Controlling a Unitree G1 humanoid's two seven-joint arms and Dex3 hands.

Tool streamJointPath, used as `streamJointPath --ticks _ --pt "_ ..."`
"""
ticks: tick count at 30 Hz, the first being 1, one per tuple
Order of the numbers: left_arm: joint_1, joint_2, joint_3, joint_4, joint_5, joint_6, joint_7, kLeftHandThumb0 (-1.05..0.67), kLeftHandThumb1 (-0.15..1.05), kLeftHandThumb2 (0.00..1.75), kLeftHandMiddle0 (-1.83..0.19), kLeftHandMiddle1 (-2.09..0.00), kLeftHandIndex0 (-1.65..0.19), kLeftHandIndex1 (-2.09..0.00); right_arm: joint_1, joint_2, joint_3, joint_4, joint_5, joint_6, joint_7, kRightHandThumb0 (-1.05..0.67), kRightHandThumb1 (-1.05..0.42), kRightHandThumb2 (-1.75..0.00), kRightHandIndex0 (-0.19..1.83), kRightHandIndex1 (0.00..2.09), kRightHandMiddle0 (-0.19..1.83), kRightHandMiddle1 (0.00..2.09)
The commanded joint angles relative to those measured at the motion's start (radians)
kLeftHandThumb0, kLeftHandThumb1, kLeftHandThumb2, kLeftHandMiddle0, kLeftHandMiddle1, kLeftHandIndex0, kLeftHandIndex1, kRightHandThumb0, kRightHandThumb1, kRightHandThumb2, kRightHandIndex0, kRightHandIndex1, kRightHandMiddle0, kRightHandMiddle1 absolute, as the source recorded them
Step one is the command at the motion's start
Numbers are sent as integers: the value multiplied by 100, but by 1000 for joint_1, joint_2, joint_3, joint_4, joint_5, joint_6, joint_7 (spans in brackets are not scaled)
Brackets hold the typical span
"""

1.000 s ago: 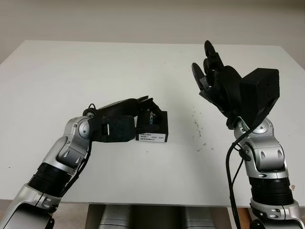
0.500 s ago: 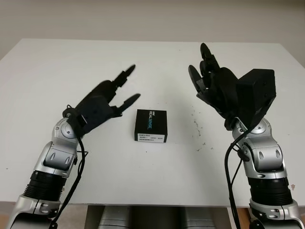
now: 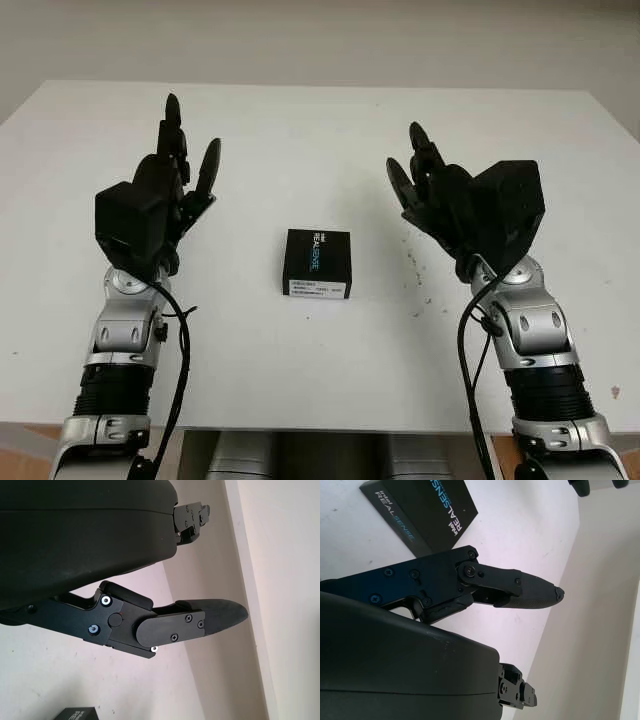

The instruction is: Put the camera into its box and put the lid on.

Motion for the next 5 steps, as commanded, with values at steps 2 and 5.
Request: streamJointPath --ticks 2,5 --pt "10 -21 21 0 -26 -23 20 -72 105 54 19 0 19 0 -25 13 -6 13 3 -15 -12 -69 -105 -59 -19 0 -18 5" --pt "29 -34 20 -18 -31 -22 36 -73 105 52 19 -1 19 0 -24 15 -5 21 3 -29 -10 -70 -105 -60 -19 0 -18 5"
